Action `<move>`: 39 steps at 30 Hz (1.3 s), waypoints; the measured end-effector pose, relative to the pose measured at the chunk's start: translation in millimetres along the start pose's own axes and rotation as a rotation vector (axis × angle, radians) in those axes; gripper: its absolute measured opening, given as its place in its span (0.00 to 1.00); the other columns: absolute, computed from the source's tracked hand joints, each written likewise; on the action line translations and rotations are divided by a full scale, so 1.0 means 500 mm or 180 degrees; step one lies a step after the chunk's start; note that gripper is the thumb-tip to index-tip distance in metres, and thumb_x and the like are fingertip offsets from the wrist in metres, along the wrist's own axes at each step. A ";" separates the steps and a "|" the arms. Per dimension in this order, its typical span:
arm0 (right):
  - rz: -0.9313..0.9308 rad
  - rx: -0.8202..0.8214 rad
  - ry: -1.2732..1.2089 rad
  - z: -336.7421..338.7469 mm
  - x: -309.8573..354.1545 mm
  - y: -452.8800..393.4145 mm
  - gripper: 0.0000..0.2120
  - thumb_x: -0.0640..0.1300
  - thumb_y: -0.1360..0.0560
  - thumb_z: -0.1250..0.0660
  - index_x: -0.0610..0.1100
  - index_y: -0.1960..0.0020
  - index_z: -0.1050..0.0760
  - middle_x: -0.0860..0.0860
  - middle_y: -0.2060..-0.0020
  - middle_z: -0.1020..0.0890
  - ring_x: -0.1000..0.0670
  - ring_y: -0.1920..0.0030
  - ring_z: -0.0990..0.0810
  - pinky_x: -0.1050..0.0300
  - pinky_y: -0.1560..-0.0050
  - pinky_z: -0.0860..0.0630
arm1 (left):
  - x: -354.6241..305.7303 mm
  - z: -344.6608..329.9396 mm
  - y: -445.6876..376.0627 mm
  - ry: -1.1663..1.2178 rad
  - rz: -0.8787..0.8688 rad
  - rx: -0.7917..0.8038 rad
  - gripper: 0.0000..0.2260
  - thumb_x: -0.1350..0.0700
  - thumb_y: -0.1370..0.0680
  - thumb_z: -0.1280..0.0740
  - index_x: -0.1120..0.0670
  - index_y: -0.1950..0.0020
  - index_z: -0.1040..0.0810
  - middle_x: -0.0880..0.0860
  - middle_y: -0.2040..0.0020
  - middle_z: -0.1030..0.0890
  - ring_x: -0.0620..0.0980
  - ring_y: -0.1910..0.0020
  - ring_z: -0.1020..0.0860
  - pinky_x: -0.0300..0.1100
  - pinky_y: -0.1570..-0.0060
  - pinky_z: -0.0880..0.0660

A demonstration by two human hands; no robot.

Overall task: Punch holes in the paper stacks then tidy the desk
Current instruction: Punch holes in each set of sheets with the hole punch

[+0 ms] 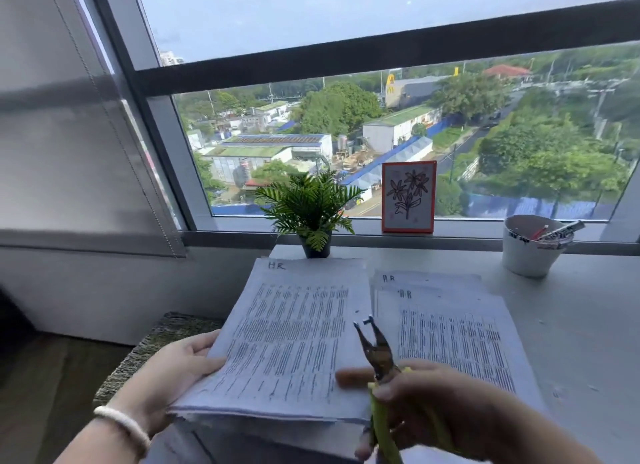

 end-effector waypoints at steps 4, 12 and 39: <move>-0.0678 -0.0106 0.0475 -0.083 -0.021 -0.117 0.18 0.37 0.26 0.35 0.36 0.36 0.27 0.41 0.58 0.18 0.37 0.54 0.18 0.46 0.55 0.21 | 0.013 0.071 -0.097 -0.0643 0.0068 -0.0492 0.19 0.72 0.23 0.38 0.55 0.36 0.26 0.59 0.50 0.16 0.61 0.52 0.17 0.57 0.46 0.23; -0.1074 -0.0429 0.1090 -0.079 -0.043 -0.190 0.16 0.40 0.23 0.35 0.37 0.36 0.30 0.40 0.49 0.26 0.44 0.63 0.17 0.54 0.66 0.22 | 0.036 0.085 -0.227 -0.1736 0.0003 -0.0788 0.19 0.66 0.27 0.35 0.50 0.39 0.22 0.51 0.56 0.15 0.54 0.58 0.16 0.52 0.51 0.20; -0.0539 -0.2592 0.0683 0.213 -0.051 0.119 0.18 0.48 0.23 0.33 0.43 0.35 0.29 0.44 0.49 0.21 0.44 0.54 0.17 0.54 0.59 0.22 | 0.062 -0.428 -0.247 -0.2186 -0.0360 -0.0479 0.05 0.56 0.31 0.32 0.56 0.58 0.21 0.54 0.59 0.19 0.52 0.60 0.22 0.44 0.54 0.23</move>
Point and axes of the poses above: each hand's wrist, its own y-axis away from the middle knuckle, its own z-axis out of the back of the hand, x = y × z, the point moved 2 cm from there along -y, towards the middle knuckle
